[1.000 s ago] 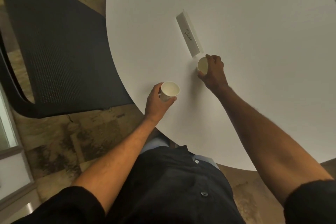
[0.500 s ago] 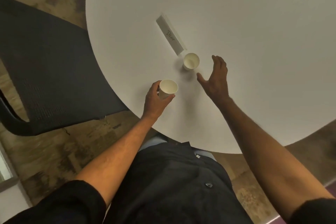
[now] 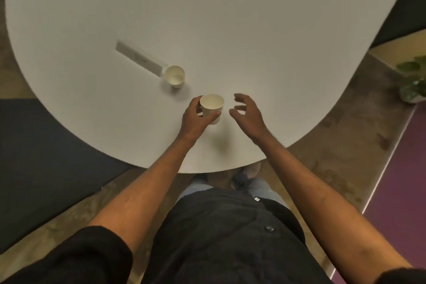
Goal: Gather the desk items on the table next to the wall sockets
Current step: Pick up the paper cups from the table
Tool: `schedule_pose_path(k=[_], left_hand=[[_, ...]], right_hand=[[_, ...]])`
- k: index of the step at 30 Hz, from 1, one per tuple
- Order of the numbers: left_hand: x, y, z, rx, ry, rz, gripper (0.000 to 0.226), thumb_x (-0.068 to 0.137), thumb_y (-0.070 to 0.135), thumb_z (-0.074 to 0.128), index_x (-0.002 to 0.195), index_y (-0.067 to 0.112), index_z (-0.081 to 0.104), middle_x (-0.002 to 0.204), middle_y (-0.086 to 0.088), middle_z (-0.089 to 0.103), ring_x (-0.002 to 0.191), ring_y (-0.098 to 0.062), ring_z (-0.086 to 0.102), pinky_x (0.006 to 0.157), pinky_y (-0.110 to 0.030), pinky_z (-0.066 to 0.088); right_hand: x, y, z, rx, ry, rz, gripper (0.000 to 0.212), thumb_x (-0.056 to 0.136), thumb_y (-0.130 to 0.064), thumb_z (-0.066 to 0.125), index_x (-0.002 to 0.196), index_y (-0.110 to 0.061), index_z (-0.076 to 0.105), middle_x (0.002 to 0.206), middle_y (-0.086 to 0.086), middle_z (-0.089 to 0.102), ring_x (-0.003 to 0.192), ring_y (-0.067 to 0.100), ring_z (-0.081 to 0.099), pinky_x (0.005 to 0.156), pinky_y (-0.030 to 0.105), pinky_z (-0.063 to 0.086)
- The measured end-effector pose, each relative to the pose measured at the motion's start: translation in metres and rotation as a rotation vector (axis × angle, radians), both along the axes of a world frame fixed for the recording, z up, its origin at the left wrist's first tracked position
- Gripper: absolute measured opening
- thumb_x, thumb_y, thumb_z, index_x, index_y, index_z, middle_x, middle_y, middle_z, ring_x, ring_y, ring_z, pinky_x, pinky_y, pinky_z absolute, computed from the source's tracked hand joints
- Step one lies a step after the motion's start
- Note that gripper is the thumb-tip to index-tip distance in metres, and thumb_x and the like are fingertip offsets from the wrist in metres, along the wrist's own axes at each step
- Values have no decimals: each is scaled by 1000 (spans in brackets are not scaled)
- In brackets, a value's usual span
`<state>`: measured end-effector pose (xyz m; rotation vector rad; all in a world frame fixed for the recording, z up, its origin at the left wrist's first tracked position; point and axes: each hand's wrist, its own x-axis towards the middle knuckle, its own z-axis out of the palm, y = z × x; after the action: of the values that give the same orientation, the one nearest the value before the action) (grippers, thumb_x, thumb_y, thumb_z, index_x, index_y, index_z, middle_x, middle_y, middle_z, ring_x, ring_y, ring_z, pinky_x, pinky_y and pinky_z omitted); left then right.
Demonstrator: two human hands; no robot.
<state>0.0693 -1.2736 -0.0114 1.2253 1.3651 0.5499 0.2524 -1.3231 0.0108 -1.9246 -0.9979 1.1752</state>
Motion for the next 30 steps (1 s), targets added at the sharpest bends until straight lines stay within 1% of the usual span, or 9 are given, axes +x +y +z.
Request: schedule_pose_path(k=[4, 6, 8, 12, 16, 18, 21, 28, 30], left_hand=[[57, -11, 11, -14, -55, -119, 68, 70, 46, 84, 130, 30, 56, 124, 13, 64, 112, -5, 60, 90, -27, 54], [87, -19, 16, -14, -74, -169, 67, 71, 46, 85, 129, 31, 56, 123, 14, 64, 113, -7, 61, 93, -31, 55], [121, -31, 20, -12, -74, -197, 67, 71, 48, 85, 129, 31, 56, 123, 15, 64, 112, -5, 61, 92, -29, 55], [201, -62, 22, 24, -71, -240, 63, 71, 49, 84, 127, 36, 57, 118, 24, 64, 108, 4, 61, 85, -19, 51], [280, -90, 23, 39, -73, -268, 56, 74, 46, 84, 121, 49, 54, 112, 35, 62, 103, 13, 59, 83, -15, 49], [315, -101, 27, 52, -79, -274, 57, 74, 43, 83, 124, 44, 55, 117, 29, 64, 107, 8, 60, 86, -17, 50], [362, -110, 34, 69, -80, -291, 65, 74, 42, 83, 132, 34, 55, 126, 14, 64, 113, -4, 61, 93, -24, 52], [441, -97, 41, 143, -37, -289, 69, 74, 43, 82, 135, 33, 52, 132, 11, 61, 116, -7, 59, 96, -26, 52], [461, -87, 40, 154, -26, -266, 68, 74, 42, 83, 134, 34, 52, 129, 15, 61, 115, -4, 59, 95, -23, 52]], right_hand=[[38, -28, 11, -79, 326, -134, 36, 95, -20, 61, 131, -20, 59, 132, -2, 61, 120, 15, 61, 100, 38, 55], [63, -42, 15, -72, 403, -180, 34, 95, -24, 63, 128, -20, 61, 129, -2, 64, 119, 15, 62, 101, 39, 55], [92, -55, 17, -62, 433, -195, 35, 94, -29, 65, 127, -19, 62, 127, -1, 65, 119, 15, 63, 100, 38, 55], [170, -87, 16, -19, 416, -236, 36, 90, -31, 68, 124, -20, 63, 124, -1, 67, 117, 15, 64, 97, 35, 55], [248, -115, 17, 6, 394, -260, 36, 89, -29, 71, 124, -22, 64, 120, -4, 68, 115, 13, 64, 94, 34, 55], [283, -125, 21, 17, 364, -268, 42, 85, -31, 72, 125, -21, 63, 122, -3, 67, 116, 14, 63, 95, 35, 56], [330, -133, 29, 48, 322, -267, 42, 84, -27, 70, 125, -21, 63, 122, -4, 66, 117, 15, 62, 98, 37, 56], [406, -118, 41, 100, 296, -249, 44, 85, -26, 73, 127, -21, 61, 124, -3, 65, 118, 14, 62, 102, 40, 55], [426, -106, 42, 106, 283, -238, 46, 85, -25, 73, 128, -21, 60, 125, -2, 65, 118, 14, 61, 102, 41, 54]])
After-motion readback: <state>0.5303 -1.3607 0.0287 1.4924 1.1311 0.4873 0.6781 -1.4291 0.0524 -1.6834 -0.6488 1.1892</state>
